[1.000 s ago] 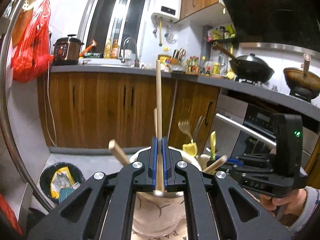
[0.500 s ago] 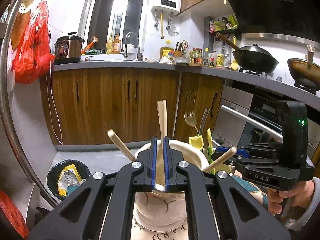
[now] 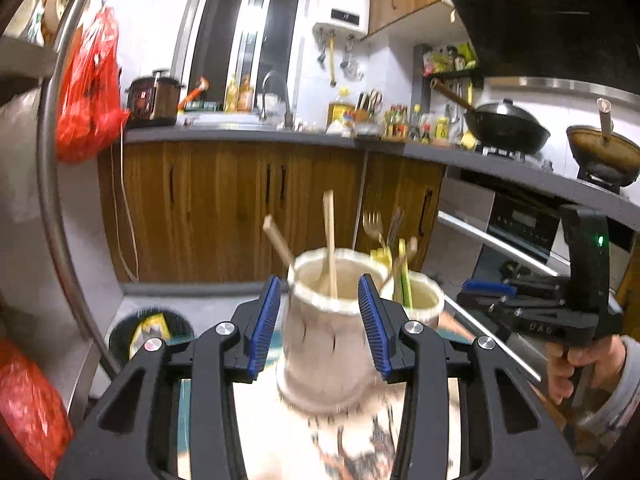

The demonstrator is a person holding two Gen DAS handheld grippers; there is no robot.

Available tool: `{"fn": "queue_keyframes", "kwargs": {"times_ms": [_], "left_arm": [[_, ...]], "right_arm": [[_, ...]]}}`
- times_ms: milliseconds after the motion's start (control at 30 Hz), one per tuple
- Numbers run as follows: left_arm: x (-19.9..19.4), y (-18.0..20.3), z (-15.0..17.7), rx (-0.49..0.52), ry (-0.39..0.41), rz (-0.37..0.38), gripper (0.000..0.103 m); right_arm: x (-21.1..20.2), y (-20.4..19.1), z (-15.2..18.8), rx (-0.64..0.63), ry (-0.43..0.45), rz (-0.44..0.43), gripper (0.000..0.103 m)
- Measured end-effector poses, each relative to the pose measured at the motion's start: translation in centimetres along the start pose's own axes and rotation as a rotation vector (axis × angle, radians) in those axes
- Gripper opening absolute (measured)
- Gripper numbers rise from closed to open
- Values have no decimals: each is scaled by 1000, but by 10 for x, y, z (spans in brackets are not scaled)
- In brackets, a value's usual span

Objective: Organize utensils
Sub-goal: 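Lower the left tool onto the last chopstick while the right tool lowers onto the flower-handled spoon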

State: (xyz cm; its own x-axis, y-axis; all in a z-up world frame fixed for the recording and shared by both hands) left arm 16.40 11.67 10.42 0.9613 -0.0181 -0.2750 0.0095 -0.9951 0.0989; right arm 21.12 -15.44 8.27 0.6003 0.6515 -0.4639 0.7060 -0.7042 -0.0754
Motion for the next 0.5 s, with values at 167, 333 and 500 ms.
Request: {"fn": "queue_keyframes", "kwargs": {"times_ms": [167, 333, 500], "left_arm": [[-2, -4, 29, -41, -126, 4, 41], [6, 5, 61, -45, -270, 27, 41], [21, 30, 92, 14, -446, 87, 41]], "right_arm": [[3, 1, 22, -13, -145, -26, 23], [12, -8, 49, -44, -296, -46, 23], [18, -21, 72, -89, -419, -59, 23]]}}
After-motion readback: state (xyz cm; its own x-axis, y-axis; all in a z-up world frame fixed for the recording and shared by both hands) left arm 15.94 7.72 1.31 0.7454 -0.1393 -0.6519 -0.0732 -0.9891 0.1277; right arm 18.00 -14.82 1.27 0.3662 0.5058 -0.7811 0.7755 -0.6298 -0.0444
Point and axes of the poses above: each gripper's, at about its wrist camera, not at the fingertips, and x roughly the way its jaws point, y to its right, z to its underside, the point moved 1 cm from there along x, roughly the way its jaws point, and after that the axes turned 4 degrees about y, right-handed, at the moved point
